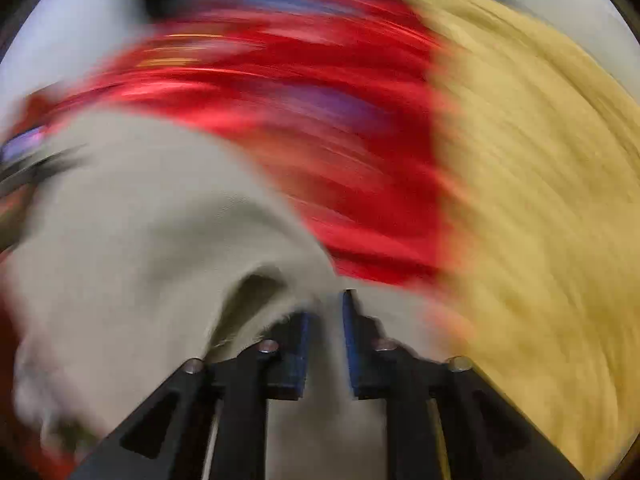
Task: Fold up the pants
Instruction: 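Grasp the khaki pants hem with the right tool while the left tool grasps the pants edge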
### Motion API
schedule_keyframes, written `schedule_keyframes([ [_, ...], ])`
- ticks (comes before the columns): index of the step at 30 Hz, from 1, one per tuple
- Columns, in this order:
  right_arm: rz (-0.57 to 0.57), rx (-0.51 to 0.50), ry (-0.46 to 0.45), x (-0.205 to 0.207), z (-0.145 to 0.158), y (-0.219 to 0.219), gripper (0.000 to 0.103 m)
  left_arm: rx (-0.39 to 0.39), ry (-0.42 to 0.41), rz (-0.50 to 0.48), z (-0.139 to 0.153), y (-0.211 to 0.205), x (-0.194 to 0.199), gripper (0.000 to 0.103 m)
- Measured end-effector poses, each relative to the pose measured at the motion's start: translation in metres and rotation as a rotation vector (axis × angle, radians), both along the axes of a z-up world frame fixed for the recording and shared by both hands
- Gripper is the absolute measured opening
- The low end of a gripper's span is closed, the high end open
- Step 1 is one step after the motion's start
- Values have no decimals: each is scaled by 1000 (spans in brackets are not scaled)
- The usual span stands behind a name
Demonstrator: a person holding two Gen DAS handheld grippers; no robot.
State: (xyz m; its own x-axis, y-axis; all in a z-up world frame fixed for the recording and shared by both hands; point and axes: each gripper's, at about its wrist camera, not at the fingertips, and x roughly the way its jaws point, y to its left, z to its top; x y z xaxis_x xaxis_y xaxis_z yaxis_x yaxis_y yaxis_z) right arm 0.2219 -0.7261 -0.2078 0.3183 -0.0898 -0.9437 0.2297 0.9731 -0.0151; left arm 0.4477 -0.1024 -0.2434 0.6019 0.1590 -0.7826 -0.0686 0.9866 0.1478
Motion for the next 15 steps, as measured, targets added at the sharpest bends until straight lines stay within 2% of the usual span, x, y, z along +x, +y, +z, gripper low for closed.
schedule_keyframes([
  [2, -158, 11, -72, -18, 15, -16, 48, 30, 39, 5, 7, -3, -1, 102],
  [3, -177, 12, -96, -24, 22, -13, 51, 40, 55, -2, 12, -4, -4, 102],
  [6, -110, 42, -156, -38, 45, 28, 51, 60, 54, -45, 30, -8, -21, 102],
  [9, 8, 171, -214, -52, 55, 90, 51, 96, 34, -69, 35, -12, -36, 102],
  [10, 33, 210, -224, -64, 55, 108, 51, 99, 30, -72, 36, -12, -38, 102],
  [12, 73, 297, -224, -61, 48, 147, 51, 93, 27, -67, 35, -10, -41, 102],
  [15, 108, 335, -212, -58, 29, 189, 51, 61, 30, -44, 34, -6, -42, 102],
])
